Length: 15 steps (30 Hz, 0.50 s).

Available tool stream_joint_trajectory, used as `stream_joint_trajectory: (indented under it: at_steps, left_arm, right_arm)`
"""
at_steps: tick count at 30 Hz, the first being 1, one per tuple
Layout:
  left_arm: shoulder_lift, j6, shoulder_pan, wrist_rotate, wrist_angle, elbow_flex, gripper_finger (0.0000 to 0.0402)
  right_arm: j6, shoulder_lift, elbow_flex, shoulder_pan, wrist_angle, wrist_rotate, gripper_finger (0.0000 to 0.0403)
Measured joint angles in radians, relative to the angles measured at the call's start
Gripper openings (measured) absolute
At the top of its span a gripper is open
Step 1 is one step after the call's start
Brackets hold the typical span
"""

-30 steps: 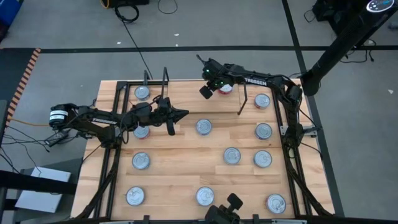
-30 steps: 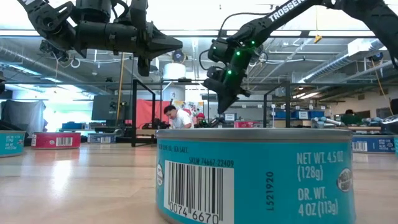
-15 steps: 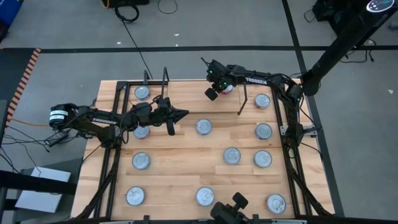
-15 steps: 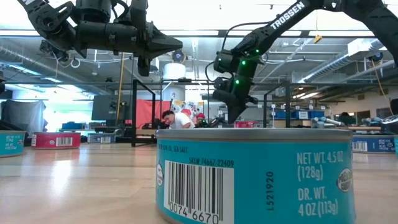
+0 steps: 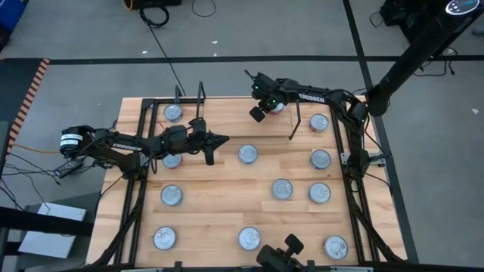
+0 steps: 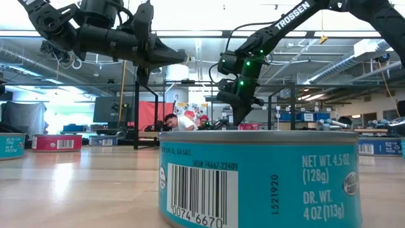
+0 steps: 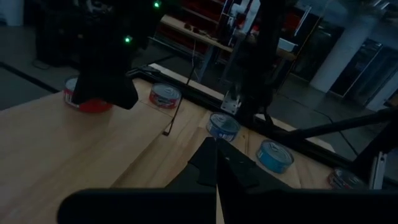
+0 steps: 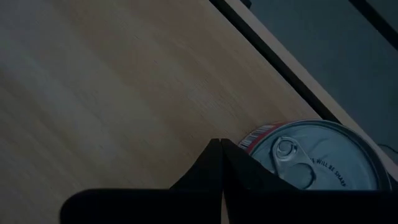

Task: Stack canned seafood by type on shelf
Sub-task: Put the center red tuna can on the shelf

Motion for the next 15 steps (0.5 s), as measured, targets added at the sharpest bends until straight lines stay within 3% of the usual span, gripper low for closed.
stream_joint_trajectory:
  at_steps: [8,15]
  left_arm:
    - [-0.006,0.0,0.017,0.0,-0.002,0.0,0.0001]
    - [-0.052,0.002,0.019,0.02,-0.009,-0.001,0.0001]
  right_arm:
    - [0.013,-0.011,0.0,-0.005,-0.013,0.004,0.0008]
    - [0.013,-0.109,0.0,0.018,-0.005,0.004,0.0009]
